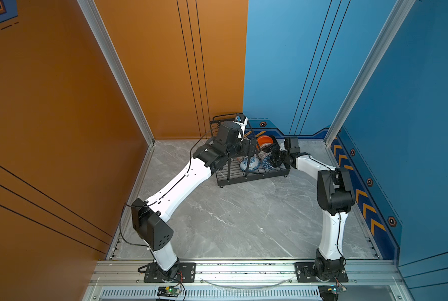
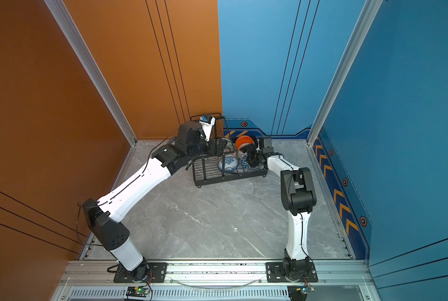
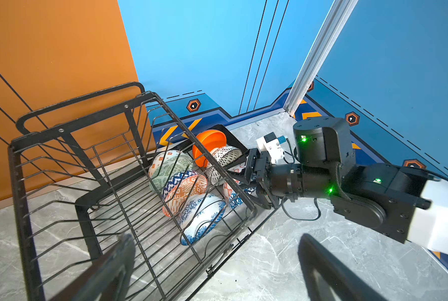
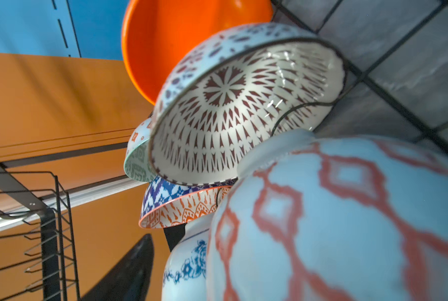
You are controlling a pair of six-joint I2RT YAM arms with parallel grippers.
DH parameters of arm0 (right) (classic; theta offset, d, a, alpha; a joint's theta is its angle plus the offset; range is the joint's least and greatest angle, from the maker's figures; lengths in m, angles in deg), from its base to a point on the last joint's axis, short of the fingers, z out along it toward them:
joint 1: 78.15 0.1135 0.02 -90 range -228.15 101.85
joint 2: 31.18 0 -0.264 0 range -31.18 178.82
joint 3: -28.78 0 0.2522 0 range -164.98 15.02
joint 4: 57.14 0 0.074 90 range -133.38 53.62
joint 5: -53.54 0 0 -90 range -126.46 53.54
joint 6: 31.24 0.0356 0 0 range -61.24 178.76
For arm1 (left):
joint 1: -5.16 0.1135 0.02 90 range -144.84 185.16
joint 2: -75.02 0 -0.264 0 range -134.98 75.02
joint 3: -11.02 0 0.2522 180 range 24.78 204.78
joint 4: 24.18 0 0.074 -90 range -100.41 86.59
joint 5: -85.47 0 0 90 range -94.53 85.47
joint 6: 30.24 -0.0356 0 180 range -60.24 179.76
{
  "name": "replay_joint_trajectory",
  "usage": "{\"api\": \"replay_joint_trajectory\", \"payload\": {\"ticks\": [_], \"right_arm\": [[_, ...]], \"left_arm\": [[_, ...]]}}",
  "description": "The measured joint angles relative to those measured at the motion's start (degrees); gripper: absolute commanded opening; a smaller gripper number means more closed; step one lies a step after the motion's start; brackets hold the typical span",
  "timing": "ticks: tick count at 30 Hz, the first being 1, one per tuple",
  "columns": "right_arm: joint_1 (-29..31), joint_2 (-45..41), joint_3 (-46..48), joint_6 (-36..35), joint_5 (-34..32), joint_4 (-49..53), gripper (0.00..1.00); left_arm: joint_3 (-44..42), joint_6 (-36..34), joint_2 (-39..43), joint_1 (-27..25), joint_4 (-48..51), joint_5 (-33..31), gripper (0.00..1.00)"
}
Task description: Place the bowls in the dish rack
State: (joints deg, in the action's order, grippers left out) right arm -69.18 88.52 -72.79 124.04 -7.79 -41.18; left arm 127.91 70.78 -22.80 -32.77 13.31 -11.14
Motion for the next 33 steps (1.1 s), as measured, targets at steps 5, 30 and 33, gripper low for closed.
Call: {"api": "replay_joint_trajectory", "payload": {"ticks": [5, 30, 33], "right_arm": [[-0.31, -1.55, 0.04, -0.33, 0.04, 0.26, 1.0], [-6.03, -16.28, 2.03, -5.49, 1.03, 10.82, 1.0], [-9.42, -19.34, 2.01, -8.9, -0.48, 14.73, 1.0]], "left_arm": [[0.0, 0.0, 0.0, 0.0, -0.13, 0.0, 0.98], [-9.94, -1.92, 8.35, 13.57, -7.17, -4.76, 0.98], [-16.09, -0.37, 12.39, 18.27, -9.64, -7.08, 0.98]]}}
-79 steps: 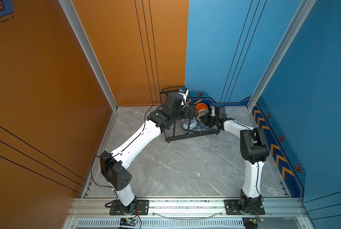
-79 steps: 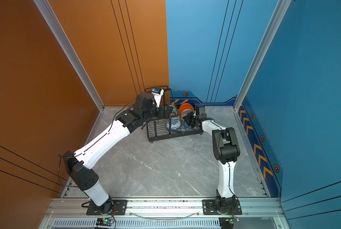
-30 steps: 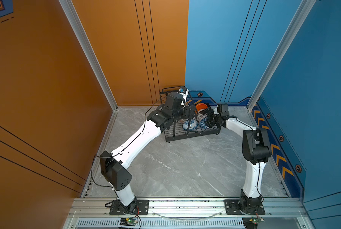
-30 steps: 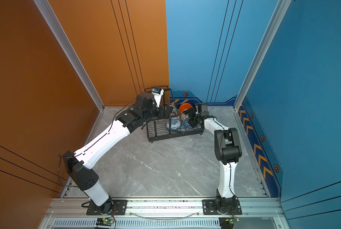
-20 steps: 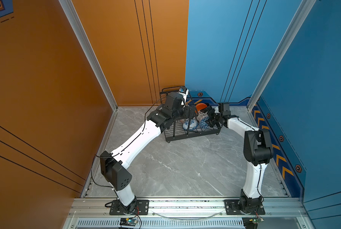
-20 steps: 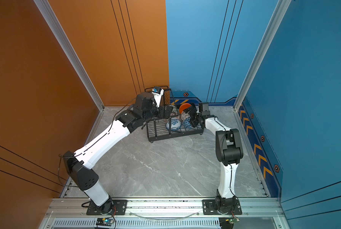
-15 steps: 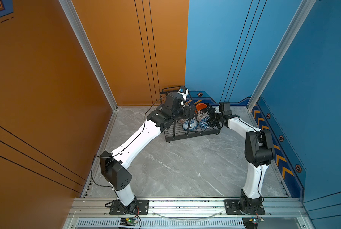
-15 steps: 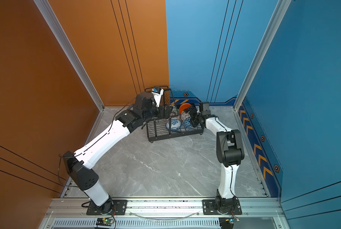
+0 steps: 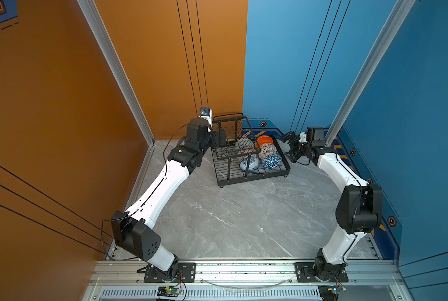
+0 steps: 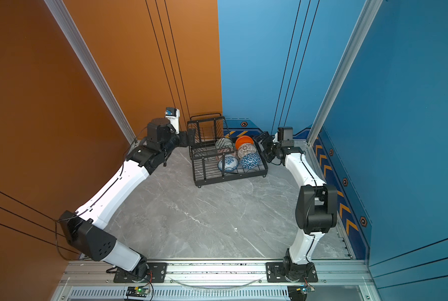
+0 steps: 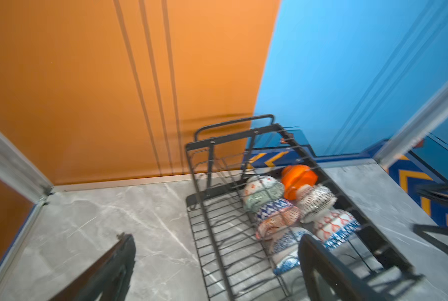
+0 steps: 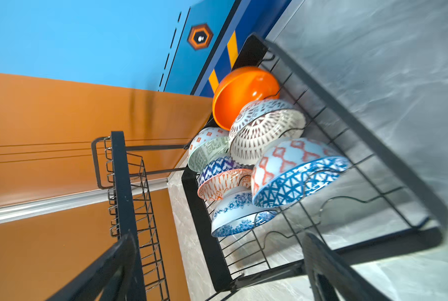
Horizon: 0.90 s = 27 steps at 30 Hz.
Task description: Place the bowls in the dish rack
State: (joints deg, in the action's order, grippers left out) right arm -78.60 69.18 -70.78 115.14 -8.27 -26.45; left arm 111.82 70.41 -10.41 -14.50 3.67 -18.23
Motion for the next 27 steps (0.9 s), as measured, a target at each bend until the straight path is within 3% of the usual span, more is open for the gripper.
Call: {"api": "replay_joint_trajectory", "payload": {"ticks": [7, 12, 20, 27], "right_arm": [[-11.13, -4.63, 0.72, -5.01, -8.85, 6.88, 1.0], [-17.75, -8.66, 5.05, -8.92, -20.02, 8.66, 1.0], [-17.94, -15.58, 17.66, -20.39, -27.61, 1.09, 1.0], [-13.68, -21.77, 33.81, -33.33, -30.62, -11.26, 1.0]], "left_arm": [[-22.58, 5.07, 9.88, 9.97, -10.21, -10.58, 0.98], [-36.74, 4.2, 12.63, 12.63, -16.37, -16.59, 0.98], [-47.41, -0.17, 13.77, 13.79, -22.62, -22.1, 0.98], [-54.07, 0.17, 13.33, 16.46, -29.09, -20.72, 0.98]]}}
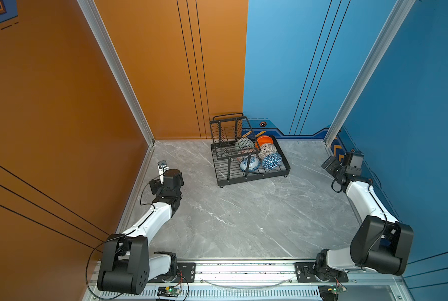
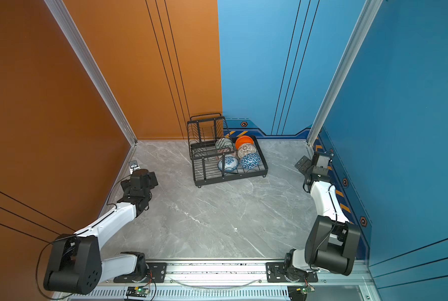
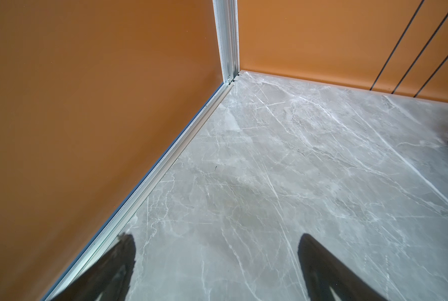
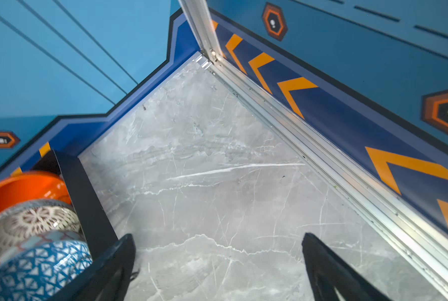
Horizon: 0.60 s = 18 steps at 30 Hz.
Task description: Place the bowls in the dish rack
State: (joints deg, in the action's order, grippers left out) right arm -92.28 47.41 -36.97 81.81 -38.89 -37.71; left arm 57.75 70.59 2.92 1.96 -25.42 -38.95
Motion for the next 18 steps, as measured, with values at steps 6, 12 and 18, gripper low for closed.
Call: {"api": "replay_joint_trajectory", "payload": {"ticks": [6, 12, 18], "right_arm": [[2.23, -3.04, 9.44, -6.43, -0.13, -8.39, 1.0], [2.25, -3.06, 18.73, -9.35, -0.46, -17.38, 1.0], [3.21, -1.92, 25.38, -9.77, -0.44, -27.96, 1.0]], "left_arm": [[-4.35, 0.2, -4.2, 1.81, -7.06, 2.99, 0.98], [-5.97, 0.31, -8.81, 3.17, -12.74, 6.05, 0.98], [-5.97, -0.52, -10.82, 4.46, -17.07, 10.16, 0.98]]}}
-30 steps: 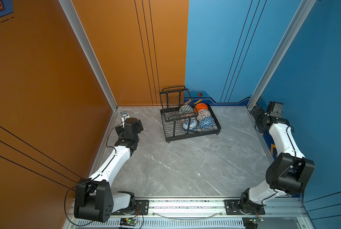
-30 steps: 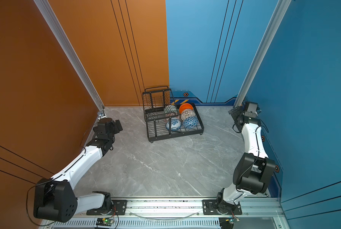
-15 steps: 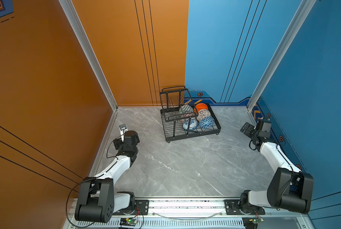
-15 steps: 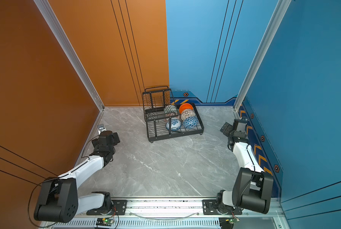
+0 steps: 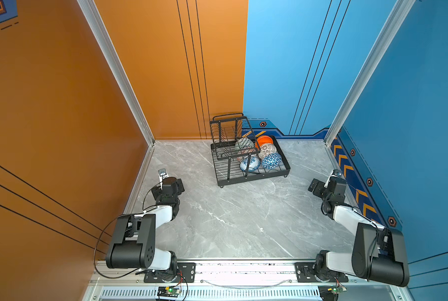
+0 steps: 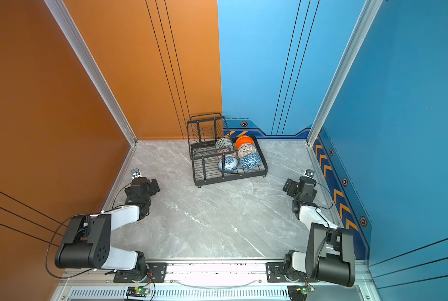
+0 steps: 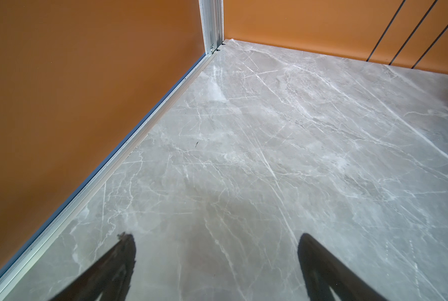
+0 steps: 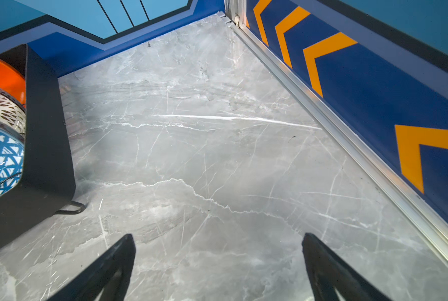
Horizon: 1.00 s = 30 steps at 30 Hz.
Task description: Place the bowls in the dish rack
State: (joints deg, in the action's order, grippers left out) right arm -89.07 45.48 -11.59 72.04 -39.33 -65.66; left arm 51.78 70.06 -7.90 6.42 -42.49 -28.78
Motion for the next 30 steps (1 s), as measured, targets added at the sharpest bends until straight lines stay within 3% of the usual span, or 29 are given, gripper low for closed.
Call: {"api": "replay_joint_trajectory", "payload": {"ticks": [18, 26, 30], "right_arm": [[10.36, 11.08, 4.48, -7.32, 2.78, -25.53, 1.0], [10.45, 11.69, 5.73, -9.03, 3.1, -28.63, 1.0], [10.45, 11.69, 5.73, -9.05, 3.1, -29.29, 1.0]], "left_arm": [[-0.07, -1.97, -0.26, -1.53, -3.87, 1.36, 0.98], [-6.93, -7.65, -6.08, -5.6, -19.5, 2.97, 0.98], [-7.93, -9.35, -7.13, -6.21, -21.49, 3.5, 0.98]]}}
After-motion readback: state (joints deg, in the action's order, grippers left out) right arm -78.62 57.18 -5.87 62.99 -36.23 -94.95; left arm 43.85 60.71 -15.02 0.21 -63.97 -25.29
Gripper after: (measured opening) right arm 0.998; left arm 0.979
